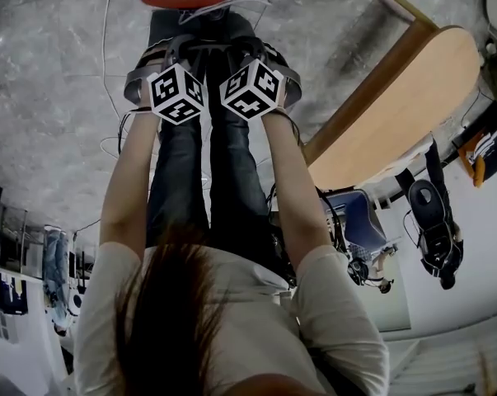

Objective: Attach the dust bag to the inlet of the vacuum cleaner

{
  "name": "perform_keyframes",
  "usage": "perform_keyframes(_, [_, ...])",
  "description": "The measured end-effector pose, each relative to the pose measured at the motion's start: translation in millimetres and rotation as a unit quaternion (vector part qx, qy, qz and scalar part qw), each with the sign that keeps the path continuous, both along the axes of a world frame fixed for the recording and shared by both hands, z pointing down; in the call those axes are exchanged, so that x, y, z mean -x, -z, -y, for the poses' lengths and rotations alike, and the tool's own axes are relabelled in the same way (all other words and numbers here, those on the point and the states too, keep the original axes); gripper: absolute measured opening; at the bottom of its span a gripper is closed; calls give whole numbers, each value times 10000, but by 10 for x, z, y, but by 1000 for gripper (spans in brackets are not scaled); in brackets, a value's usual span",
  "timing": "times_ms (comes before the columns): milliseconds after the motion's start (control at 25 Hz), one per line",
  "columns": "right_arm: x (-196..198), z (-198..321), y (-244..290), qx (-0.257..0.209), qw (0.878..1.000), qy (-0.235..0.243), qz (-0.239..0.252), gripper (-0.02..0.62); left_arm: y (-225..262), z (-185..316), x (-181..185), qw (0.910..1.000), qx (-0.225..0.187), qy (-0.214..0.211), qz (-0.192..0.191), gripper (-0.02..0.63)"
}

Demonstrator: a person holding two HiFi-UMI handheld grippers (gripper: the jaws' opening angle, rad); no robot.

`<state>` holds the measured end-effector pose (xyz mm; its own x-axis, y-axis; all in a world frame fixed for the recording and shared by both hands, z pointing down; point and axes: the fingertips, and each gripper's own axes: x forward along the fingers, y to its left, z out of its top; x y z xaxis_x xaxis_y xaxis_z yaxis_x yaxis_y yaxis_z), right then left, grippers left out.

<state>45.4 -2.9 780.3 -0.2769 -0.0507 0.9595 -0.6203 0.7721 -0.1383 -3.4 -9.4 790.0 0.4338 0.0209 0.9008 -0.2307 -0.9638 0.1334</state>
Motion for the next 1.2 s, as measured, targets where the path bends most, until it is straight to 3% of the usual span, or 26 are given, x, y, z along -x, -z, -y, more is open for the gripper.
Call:
perform_keyframes(360, [-47,-1,-29,-12,9995,-297,97,31,-9,66,-54,9997,114,176,80,58])
perform_keyframes(640, [-101,15,-81,78,9896,-1410,260,34,-21,149,-113,9982,208,563,93,77])
perform_keyframes(800, [-92,84,-48,-52,9823,-1867,113,35,-24,138,-57,9952,191,961,-62,75])
perform_keyframes(1000, [-107,293,-4,-182,9878,-1546,77,34,-37,110,-31,9850,510,1630,-260,75])
perform_keyframes(1080, [-89,306,-5,-204,9915,-1279,100,34,-29,96,-21,9832,516,1724,-290,74])
perform_keyframes(1200, [-85,285,-12,-241,9917,-1239,223,34,-29,129,-22,9850,422,1658,-237,77])
